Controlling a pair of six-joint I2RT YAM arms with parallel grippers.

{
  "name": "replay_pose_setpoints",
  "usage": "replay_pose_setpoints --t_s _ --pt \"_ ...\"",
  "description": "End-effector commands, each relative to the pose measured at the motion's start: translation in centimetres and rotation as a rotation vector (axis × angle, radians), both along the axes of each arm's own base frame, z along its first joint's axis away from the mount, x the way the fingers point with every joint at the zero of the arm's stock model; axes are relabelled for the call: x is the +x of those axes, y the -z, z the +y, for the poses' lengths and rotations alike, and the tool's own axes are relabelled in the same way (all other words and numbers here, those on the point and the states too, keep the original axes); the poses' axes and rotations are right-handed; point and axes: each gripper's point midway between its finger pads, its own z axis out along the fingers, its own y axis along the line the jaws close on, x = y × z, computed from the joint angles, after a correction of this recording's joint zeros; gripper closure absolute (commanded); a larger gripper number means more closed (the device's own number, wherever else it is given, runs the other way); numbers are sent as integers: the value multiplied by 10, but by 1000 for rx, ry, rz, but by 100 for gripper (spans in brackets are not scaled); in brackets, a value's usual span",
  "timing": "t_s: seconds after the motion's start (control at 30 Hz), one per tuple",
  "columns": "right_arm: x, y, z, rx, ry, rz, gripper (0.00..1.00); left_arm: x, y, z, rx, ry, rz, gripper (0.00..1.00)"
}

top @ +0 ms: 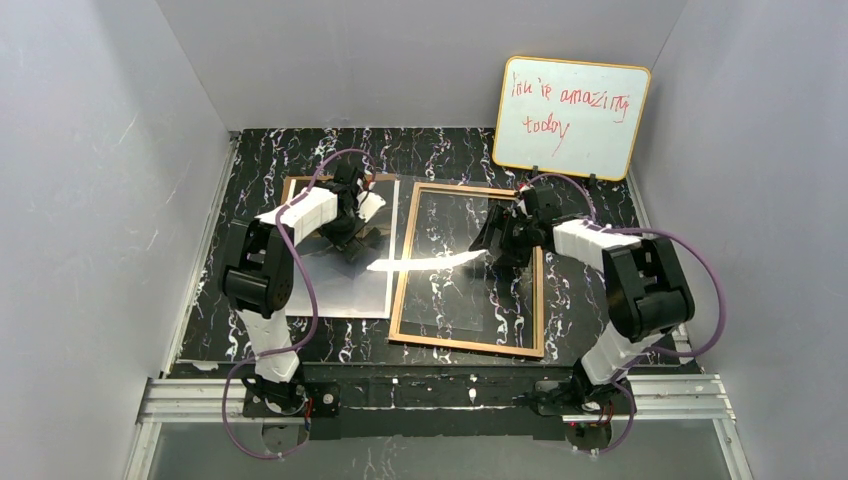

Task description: Put the photo into the frame

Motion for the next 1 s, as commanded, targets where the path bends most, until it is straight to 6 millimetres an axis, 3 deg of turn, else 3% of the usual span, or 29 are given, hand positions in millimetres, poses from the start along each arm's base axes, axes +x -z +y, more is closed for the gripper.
replay_pose_setpoints --t_s 0.0,0.17,0.37,0.7,0.97 --pt "26 1 10 43 -4 -69 6 -6 9 2 26 -3 27 3" --pt "37 11 12 57 27 -87 11 -8 14 3 45 1 31 4" --pt "36 11 23 138 33 -87 13 -12 29 5 104 25 62 5" --pt "22 -7 39 364 55 -74 14 -12 37 -1 106 27 69 6" --pt "14 -40 46 580 81 -97 18 -14 41 -2 132 50 70 6"
